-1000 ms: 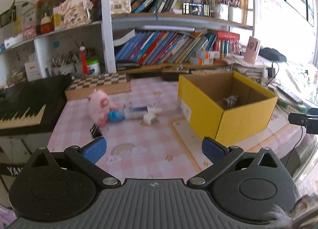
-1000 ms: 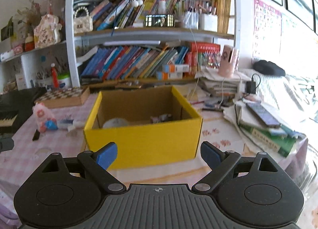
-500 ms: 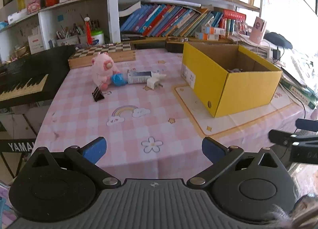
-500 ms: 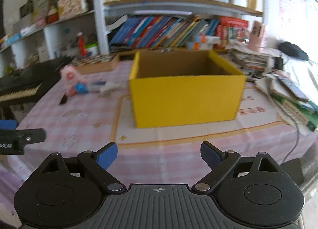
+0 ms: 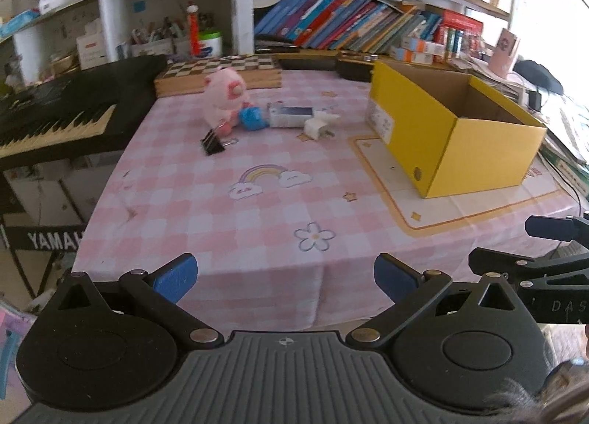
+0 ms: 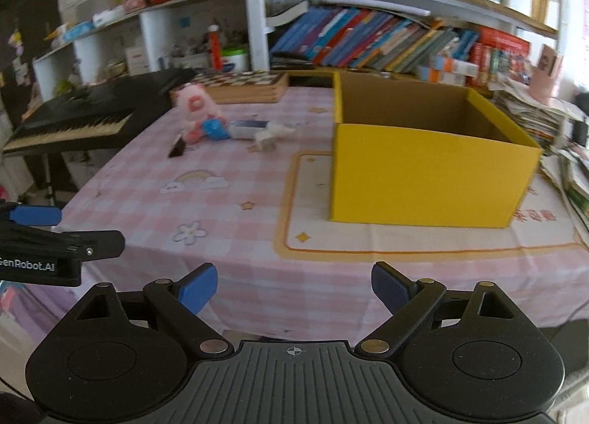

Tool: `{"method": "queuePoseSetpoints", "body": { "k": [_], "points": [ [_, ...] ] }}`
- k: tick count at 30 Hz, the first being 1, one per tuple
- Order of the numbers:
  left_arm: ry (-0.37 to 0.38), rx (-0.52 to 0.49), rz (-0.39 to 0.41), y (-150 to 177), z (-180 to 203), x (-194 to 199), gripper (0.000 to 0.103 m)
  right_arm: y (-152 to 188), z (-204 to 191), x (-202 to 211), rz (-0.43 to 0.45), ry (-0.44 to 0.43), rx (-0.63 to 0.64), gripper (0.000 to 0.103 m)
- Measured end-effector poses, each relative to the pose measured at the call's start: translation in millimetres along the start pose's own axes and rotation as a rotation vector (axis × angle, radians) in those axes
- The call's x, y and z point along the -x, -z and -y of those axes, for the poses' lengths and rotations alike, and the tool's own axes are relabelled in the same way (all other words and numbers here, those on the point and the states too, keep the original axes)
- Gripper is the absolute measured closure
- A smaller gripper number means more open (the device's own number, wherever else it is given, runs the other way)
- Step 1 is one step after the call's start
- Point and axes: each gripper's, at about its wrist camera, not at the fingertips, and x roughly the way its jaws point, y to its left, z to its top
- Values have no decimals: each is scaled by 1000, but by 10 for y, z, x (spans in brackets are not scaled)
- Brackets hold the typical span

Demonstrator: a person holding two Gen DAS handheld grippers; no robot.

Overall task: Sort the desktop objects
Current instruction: 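Withdraw both grippers from the box back toward the remaining objects, then grasp the black binder clip with the left gripper while the right gripper grasps the white plug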

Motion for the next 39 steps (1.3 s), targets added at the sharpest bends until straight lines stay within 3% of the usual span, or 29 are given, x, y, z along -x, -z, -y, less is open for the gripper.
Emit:
{"method": "queuePoseSetpoints", "body": {
  "k": [11, 17, 25, 39],
  "points": [
    [-53, 81, 27, -21, -213, -24, 0, -198, -227, -193, -1, -75, 22, 10],
    [-73, 114, 44, -97, -305, -110, 0, -303, -308, -309, 17, -75, 28, 10],
    [-69, 251, 82, -231, -501, -264, 0, -434, -346, -469, 48, -46, -4, 10],
    [-127, 187, 45, -582, -734, -697, 0, -795, -438, -918, 78, -62, -20, 11]
  ]
}}
